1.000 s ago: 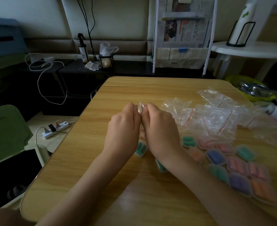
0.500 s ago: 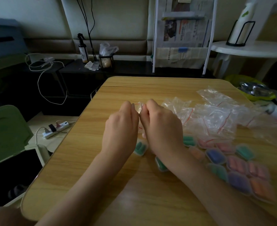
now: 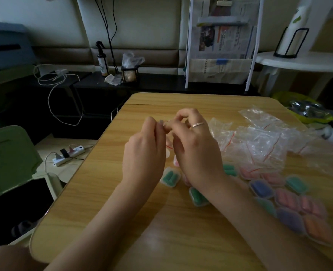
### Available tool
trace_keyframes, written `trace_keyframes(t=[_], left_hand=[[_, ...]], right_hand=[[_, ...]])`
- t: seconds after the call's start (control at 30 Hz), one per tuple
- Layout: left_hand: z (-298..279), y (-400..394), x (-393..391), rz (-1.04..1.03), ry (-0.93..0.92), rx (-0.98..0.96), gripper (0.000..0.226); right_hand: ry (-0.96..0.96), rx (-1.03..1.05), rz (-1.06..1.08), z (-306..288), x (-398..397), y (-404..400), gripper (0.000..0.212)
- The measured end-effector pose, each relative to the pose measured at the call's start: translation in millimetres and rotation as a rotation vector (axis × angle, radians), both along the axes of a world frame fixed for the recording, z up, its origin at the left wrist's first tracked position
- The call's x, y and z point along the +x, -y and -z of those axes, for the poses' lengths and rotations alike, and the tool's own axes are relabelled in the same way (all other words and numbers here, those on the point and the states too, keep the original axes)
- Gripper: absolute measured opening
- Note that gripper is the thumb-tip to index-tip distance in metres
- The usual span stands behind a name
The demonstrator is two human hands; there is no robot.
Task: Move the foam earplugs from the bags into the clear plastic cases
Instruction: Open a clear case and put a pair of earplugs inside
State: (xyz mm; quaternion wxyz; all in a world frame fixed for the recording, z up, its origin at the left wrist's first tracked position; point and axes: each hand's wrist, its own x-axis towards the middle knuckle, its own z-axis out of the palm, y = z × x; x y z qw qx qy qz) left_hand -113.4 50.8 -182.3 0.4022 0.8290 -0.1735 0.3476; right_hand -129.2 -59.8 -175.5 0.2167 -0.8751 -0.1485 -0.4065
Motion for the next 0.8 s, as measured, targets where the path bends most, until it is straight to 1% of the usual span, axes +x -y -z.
trace_keyframes(t=[0.07,0.13,0.23,0.33,0.4,0.47,0.53,0.6,0.67,0.73,0.8], left_hand=[[-0.9,0.0,-0.4,-0.007,0.031,0.025,0.026],[-1.6,0.6,-1.1,0.012,0.061,0.089,0.027],[-1.2,3.1,-3.1,0.112,0.125,0.200,0.027],[-2.4,2.5,-3.2,0.134,0.196,0.269,0.026],[-2.0,1.3,-1.5,0.131,0.197,0.279,0.028],[-0.9,-0.4,-0.3,0.133,0.176,0.265,0.028],[-3.5,-3.2,0.0,0.119,0.096,0.183,0.025],[-7.3,-7.6,3.5,0.050,-0.026,0.065,0.023],[-11.6,-13.2,10.5,0.002,-0.175,-0.085,0.016],[-14.7,-17.5,17.0,0.084,-0.349,-0.288,0.012],[-16.2,-19.4,20.8,0.222,-0.508,-0.470,0.017]], right_hand=[[-0.062,0.039,0.010,1.4,0.6,-0.3,0.015],[-0.203,0.112,-0.035,3.0,2.0,0.4,0.019],[-0.376,0.227,-0.128,3.9,4.8,3.3,0.027],[-0.514,0.250,-0.124,5.5,9.2,8.7,0.029],[-0.560,0.214,-0.092,6.3,11.4,12.1,0.033],[-0.540,0.232,-0.113,3.4,10.1,12.2,0.046],[-0.558,0.395,-0.222,-0.5,8.3,11.2,0.055],[-0.608,0.568,-0.321,-3.1,7.1,11.5,0.060],[-0.623,0.646,-0.362,-3.4,7.4,12.5,0.057],[-0.646,0.685,-0.396,-4.4,5.8,12.0,0.051],[-0.693,0.680,-0.435,-5.1,3.9,10.5,0.046]])
